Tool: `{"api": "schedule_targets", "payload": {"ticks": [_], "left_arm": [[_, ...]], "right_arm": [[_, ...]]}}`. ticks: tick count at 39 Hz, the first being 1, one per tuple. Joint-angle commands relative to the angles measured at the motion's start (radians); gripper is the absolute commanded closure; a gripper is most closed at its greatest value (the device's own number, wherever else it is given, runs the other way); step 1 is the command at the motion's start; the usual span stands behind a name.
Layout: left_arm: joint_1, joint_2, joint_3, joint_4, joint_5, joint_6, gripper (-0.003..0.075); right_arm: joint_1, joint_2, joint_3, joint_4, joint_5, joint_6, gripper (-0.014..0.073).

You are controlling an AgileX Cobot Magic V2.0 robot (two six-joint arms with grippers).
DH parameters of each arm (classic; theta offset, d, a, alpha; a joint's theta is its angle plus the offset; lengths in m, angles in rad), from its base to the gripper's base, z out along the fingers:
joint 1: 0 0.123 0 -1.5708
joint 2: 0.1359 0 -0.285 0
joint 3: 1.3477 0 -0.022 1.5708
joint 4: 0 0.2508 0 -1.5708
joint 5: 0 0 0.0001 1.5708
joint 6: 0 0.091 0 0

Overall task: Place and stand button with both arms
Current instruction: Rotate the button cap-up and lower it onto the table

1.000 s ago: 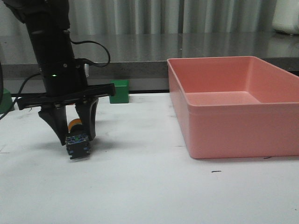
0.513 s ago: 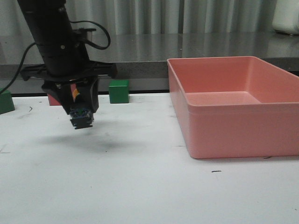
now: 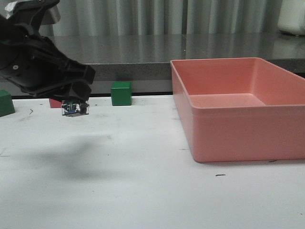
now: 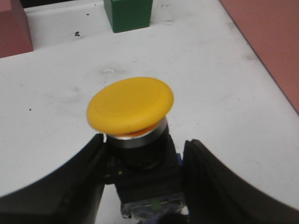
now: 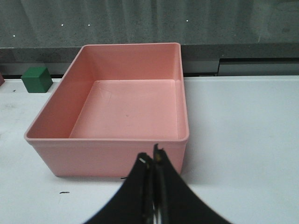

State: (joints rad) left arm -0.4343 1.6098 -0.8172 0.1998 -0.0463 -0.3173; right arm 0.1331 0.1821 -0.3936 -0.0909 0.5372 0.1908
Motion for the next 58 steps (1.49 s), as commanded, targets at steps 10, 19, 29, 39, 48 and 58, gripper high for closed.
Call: {"api": "schedule_targets", "payload": {"ticks": [10,19,29,39,48,58], "left_arm": [[0.073,-0.034,0.203,0.001,-0.560,0.185,0.0531],[0.107,0.027,0.325,-0.036,-0.873,0.297,0.0531],[0.107,0.198,0.386,-0.076,-1.172,0.361,0.0531],[0.107,0.345,0.389,-0.076,-1.314,0.385,0.0515],[0.105,0.361,0.391,-0.072,-1.314,0.385,0.0440],[0.105,0.337,0.391,-0.059,-1.314,0.385,0.0239]], "right_arm": [[-0.008,0.009,-0.026,-0.008,-0.086,-0.012,0.0664],[-0.008,0.009,-0.026,-0.008,-0.086,-0.012,0.0664],[-0.008,0.009,-0.026,-0.008,-0.086,-0.012,0.0664],[-0.008,0.009,-0.026,-0.008,-0.086,-0.012,0.0664],[-0.008,0.009,-0.026,-0.008,-0.086,-0.012,0.0664],[-0.008,0.009,-0.026,-0.008,-0.086,-0.012,0.0664]]}}
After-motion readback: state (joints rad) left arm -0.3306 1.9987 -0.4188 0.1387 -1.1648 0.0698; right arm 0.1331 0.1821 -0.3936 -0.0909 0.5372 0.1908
